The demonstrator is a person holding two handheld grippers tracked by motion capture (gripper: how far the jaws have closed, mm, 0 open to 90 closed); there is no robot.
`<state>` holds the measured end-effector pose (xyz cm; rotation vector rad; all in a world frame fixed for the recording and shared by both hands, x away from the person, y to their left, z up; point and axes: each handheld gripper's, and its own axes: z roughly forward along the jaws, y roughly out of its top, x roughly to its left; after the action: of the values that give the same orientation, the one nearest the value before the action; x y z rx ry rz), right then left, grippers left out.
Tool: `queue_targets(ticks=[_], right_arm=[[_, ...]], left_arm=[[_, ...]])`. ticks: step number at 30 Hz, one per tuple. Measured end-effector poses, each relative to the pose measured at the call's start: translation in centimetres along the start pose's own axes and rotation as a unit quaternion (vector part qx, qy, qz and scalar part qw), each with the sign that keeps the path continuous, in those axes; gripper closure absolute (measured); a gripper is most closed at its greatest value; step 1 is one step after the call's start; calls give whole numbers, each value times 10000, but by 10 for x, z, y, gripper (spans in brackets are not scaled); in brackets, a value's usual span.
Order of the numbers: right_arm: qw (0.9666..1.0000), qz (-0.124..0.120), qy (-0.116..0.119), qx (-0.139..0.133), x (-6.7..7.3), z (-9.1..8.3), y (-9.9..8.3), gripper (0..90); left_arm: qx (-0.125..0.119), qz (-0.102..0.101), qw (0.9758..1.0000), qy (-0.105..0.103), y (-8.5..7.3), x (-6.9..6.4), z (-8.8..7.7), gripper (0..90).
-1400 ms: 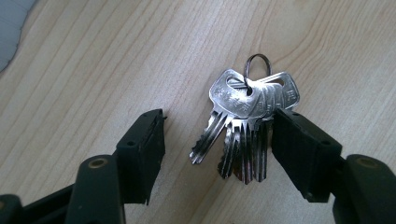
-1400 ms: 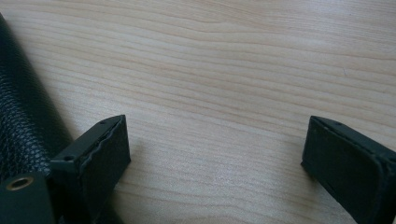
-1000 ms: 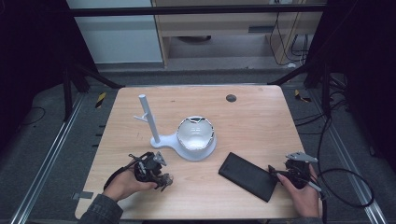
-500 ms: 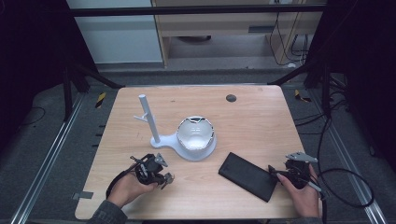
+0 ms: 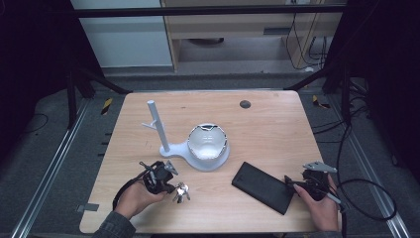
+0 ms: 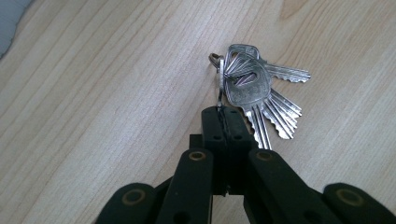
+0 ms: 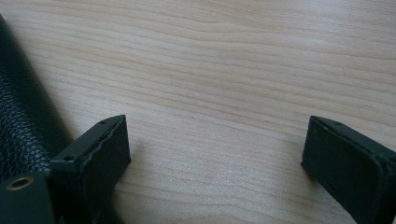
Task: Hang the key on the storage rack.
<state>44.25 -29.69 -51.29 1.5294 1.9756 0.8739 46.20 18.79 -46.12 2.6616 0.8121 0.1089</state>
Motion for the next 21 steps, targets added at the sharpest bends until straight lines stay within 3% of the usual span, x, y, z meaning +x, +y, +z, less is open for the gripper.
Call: queue_targets(ticks=[16, 21], right_arm=[[10000, 6, 2, -1, 0, 0, 0, 77], [10000, 2, 4, 0, 0, 0, 0, 77]], left_arm=[[161, -4, 9998, -127, 6, 0, -10, 900], [239, 49, 9996, -109, 11, -1, -27, 900]])
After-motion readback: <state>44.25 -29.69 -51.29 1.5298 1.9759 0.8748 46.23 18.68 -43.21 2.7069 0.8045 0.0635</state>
